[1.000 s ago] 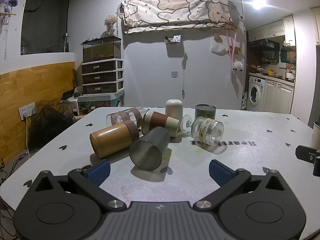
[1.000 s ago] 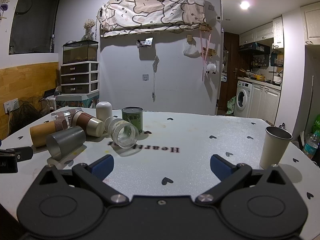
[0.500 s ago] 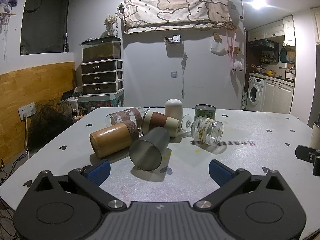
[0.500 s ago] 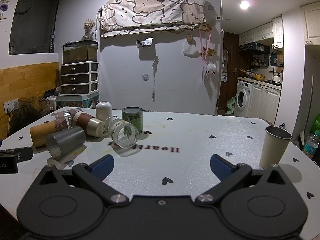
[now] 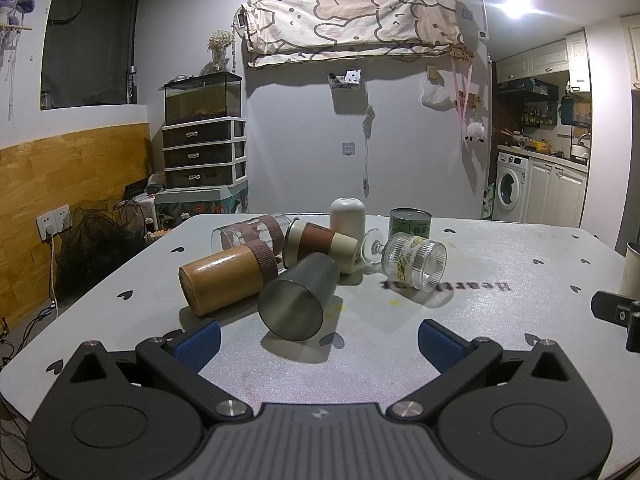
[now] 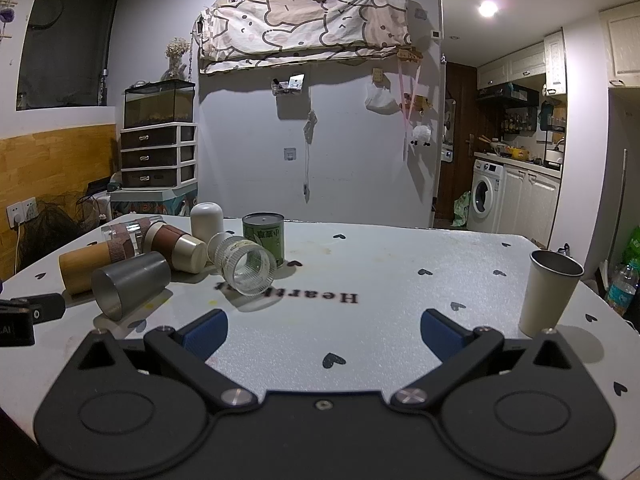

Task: Flip cup upright

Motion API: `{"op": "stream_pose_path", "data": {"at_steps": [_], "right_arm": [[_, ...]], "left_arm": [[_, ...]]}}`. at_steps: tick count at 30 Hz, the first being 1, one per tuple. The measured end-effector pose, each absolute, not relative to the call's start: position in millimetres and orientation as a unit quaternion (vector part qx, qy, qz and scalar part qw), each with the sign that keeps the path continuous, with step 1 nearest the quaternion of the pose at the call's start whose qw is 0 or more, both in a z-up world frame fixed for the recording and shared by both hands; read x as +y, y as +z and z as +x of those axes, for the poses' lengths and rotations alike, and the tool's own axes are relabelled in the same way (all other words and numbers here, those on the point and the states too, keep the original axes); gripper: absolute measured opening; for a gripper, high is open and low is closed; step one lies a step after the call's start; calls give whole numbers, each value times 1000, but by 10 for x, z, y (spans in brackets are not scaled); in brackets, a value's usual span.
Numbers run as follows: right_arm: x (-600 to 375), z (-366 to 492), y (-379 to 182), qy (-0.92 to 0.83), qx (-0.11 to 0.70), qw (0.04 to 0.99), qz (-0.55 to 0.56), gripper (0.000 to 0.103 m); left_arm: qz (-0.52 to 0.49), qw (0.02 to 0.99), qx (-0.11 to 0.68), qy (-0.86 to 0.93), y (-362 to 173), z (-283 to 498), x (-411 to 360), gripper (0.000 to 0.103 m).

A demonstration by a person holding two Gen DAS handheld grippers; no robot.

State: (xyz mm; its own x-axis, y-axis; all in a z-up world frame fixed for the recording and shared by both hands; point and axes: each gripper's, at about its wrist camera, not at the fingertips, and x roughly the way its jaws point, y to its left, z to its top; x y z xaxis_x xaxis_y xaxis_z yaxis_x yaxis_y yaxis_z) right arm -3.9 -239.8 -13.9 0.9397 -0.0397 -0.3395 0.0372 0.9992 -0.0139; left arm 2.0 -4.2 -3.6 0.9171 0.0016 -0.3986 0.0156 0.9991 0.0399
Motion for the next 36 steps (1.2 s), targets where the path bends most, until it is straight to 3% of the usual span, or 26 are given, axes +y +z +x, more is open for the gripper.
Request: {"op": "stream_pose_path", "data": {"at_steps": [11, 21, 29, 33, 36], "right_arm": [[-2446, -88, -173, -19, 168, 986, -1, 103], [-2476, -160, -91, -19, 165, 986, 5, 103], [-2447, -172, -87, -5, 167, 986, 8, 103], [-2462, -167, -83, -3, 169, 986, 9, 103], [-2466, -164, -79, -2, 169, 986, 10, 103]], "left_arm": [[17, 979, 202, -28, -58, 226, -19, 103], [54, 978, 198, -40, -9, 1104, 206, 99], [81, 958, 269, -61, -213, 1727, 317, 98], [106, 945, 302, -63, -355, 1864, 286, 92], [117, 940, 315, -57, -417, 1898, 256, 80]]}}
